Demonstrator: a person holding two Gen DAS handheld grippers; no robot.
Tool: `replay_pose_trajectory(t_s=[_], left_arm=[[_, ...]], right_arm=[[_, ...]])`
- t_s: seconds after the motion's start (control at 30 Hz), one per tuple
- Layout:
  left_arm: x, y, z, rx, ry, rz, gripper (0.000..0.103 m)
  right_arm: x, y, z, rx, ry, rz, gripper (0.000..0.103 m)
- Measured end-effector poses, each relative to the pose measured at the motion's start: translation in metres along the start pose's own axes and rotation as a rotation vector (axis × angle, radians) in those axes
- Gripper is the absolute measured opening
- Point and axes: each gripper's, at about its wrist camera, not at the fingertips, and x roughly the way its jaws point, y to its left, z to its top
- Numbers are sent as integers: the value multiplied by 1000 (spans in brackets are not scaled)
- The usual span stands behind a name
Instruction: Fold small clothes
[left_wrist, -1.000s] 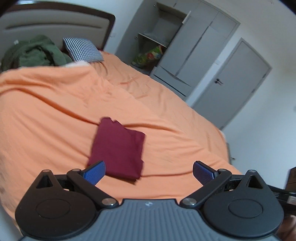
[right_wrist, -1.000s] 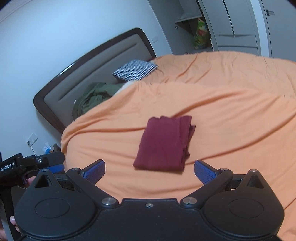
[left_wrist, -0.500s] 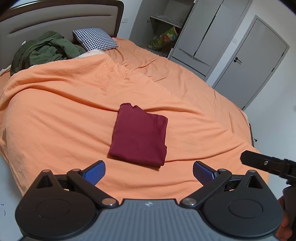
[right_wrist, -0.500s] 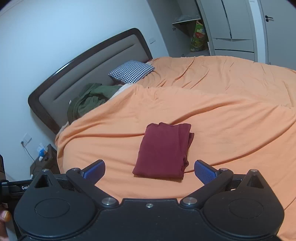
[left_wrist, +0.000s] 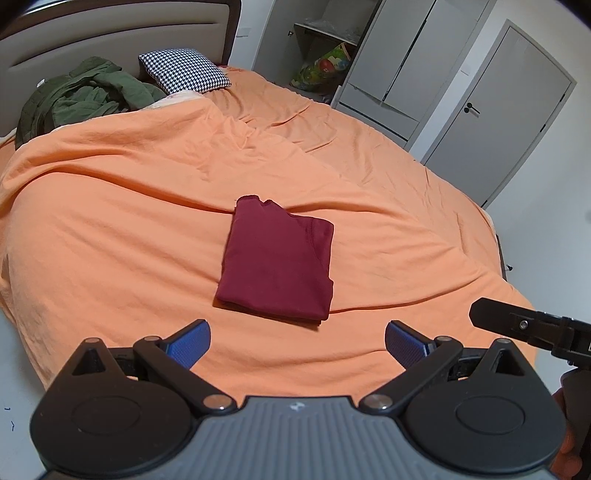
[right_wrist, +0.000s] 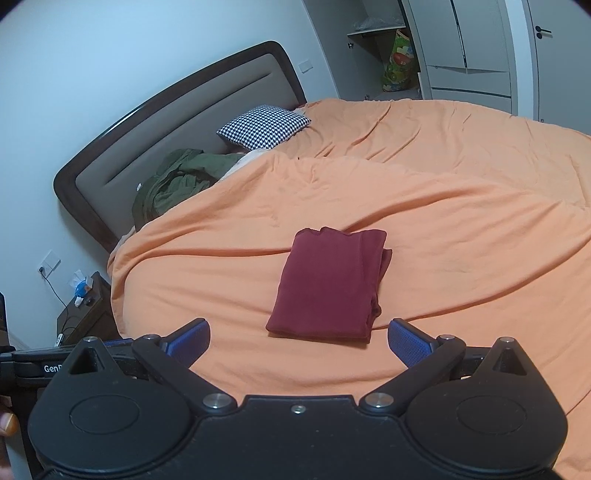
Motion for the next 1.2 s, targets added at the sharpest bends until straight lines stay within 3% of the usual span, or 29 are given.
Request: replay_pose_trajectory(t_s=[1.2], left_arm=[[-4, -2, 1, 14, -14, -1, 103]], right_arm=[[2, -3, 2, 4, 0, 12, 102]])
